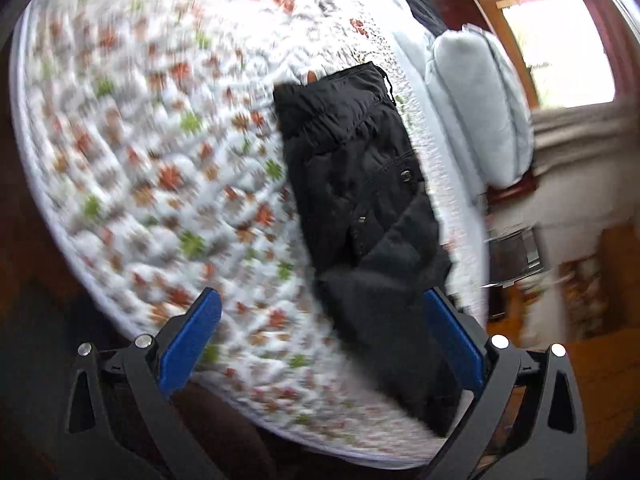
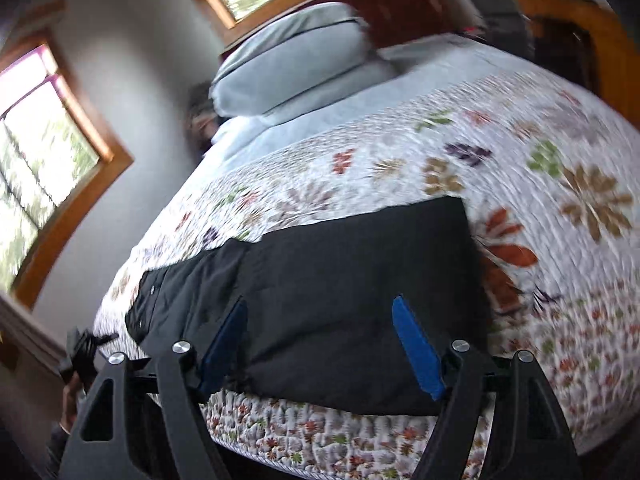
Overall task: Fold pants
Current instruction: 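Open the right tool and withdraw both tools from the folded pants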
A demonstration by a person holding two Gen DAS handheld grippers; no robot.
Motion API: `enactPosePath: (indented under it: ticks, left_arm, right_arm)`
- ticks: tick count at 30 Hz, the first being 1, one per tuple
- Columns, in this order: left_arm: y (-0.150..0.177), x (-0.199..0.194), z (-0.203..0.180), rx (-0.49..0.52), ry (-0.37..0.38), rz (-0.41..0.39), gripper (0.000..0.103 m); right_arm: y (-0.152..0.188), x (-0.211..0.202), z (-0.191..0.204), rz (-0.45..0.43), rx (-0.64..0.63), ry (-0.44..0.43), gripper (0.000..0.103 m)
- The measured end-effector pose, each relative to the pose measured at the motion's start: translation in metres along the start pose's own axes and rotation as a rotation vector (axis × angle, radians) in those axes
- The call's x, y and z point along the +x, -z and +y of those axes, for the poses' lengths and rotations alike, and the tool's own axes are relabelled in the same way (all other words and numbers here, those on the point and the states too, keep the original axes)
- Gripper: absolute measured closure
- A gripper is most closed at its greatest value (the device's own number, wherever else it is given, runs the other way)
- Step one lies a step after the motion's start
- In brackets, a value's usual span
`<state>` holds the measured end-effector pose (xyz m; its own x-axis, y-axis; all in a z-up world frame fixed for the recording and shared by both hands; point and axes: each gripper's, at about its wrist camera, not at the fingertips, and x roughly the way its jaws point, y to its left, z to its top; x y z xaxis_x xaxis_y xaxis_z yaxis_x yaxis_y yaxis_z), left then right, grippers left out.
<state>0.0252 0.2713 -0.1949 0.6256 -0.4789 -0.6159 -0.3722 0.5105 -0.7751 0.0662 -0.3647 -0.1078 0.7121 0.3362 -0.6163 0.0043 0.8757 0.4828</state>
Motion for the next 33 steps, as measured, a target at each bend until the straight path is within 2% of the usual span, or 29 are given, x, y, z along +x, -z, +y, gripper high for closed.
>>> enactPosePath:
  ticks: [1, 3, 11, 13, 15, 18, 21, 26, 30, 33]
  left_arm:
    - [-0.001, 0.004, 0.002, -0.038, 0.053, 0.011, 0.003]
    - [-0.002, 0.011, 0.002, -0.074, 0.102, 0.022, 0.003]
    - [-0.016, 0.032, 0.005, -0.153, 0.097, 0.007, 0.003]
    - [-0.017, 0.030, 0.005, -0.172, 0.123, 0.003, 0.003]
    - [-0.017, 0.027, 0.000, -0.145, 0.200, 0.011, 0.003]
    - [-0.018, 0.024, -0.002, -0.135, 0.182, 0.001, 0.003]
    - [-0.023, 0.028, 0.007, -0.166, 0.168, -0.009, 0.003]
    - [-0.031, 0.038, 0.018, -0.225, 0.189, 0.000, 0.003]
    - [-0.034, 0.038, 0.009, -0.191, 0.274, 0.015, 0.003]
    - [-0.035, 0.044, 0.008, -0.182, 0.248, 0.014, 0.003]
  right_arm:
    - [0.000, 0.000, -0.006, -0.005, 0.017, 0.011, 0.027]
    - [0.001, 0.000, -0.012, -0.013, 0.020, 0.032, 0.027]
    - [0.002, 0.009, -0.035, 0.001, 0.044, 0.093, 0.027]
    - [0.000, 0.011, -0.044, 0.001, 0.073, 0.110, 0.027]
    - [-0.001, 0.013, -0.050, 0.001, 0.094, 0.118, 0.027]
    - [-0.002, 0.015, -0.057, -0.001, 0.112, 0.125, 0.027]
    - [-0.002, 0.016, -0.059, -0.004, 0.118, 0.127, 0.027]
    - [-0.004, 0.018, -0.063, -0.001, 0.119, 0.144, 0.027]
    - [-0.003, 0.018, -0.069, -0.005, 0.143, 0.150, 0.027]
    - [-0.004, 0.018, -0.070, -0.006, 0.145, 0.156, 0.027]
